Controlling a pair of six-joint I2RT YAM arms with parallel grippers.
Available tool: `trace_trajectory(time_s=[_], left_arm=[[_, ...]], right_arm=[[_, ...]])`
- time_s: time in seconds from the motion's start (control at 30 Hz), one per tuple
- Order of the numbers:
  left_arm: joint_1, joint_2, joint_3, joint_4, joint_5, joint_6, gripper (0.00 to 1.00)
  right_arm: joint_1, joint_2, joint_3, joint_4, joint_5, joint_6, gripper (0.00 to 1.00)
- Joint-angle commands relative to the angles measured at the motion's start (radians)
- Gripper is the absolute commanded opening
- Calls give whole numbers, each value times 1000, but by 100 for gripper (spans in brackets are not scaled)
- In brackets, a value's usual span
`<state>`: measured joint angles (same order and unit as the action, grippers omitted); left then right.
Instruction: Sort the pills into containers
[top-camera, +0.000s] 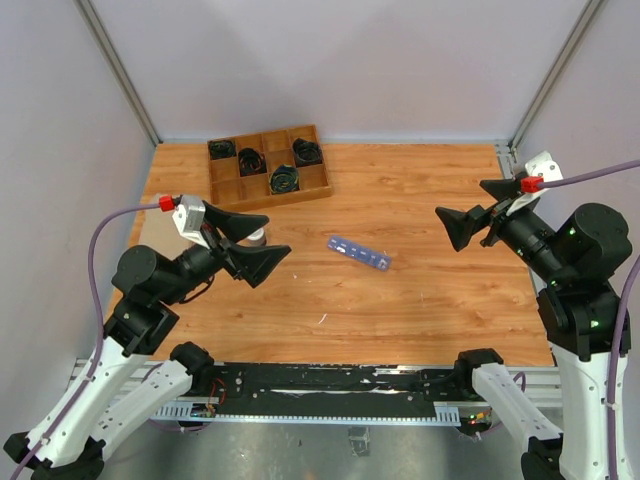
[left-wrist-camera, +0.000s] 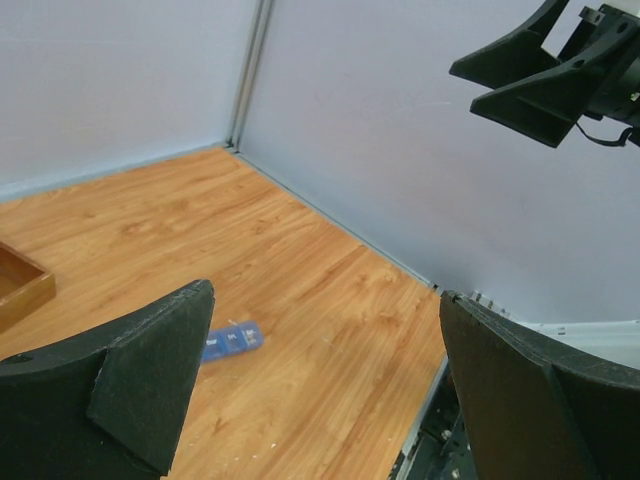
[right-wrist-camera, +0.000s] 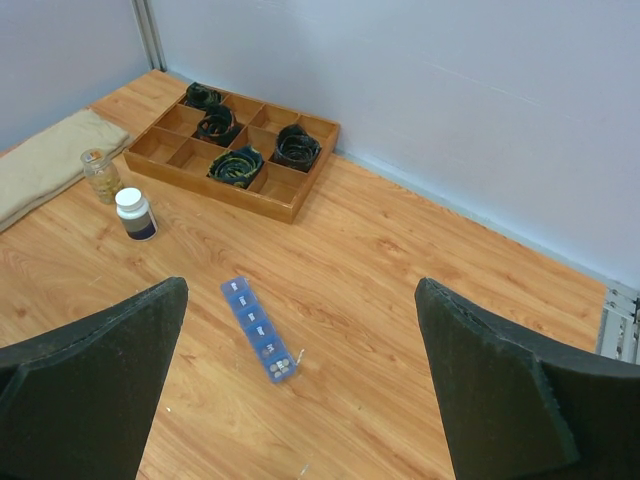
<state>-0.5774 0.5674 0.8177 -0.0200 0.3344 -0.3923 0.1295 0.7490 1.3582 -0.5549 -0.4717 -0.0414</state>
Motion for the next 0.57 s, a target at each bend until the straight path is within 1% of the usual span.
trace_trajectory(time_s=[0.0,0.53], left_arm=[[7,-17,-14,-3,-5,22,99],[7,-15,-12,-27,-25,43,99]], right_arm=[[-11,-10,-8,9,-17,0,99],[-13,-8,-7,5,-9,0,99]])
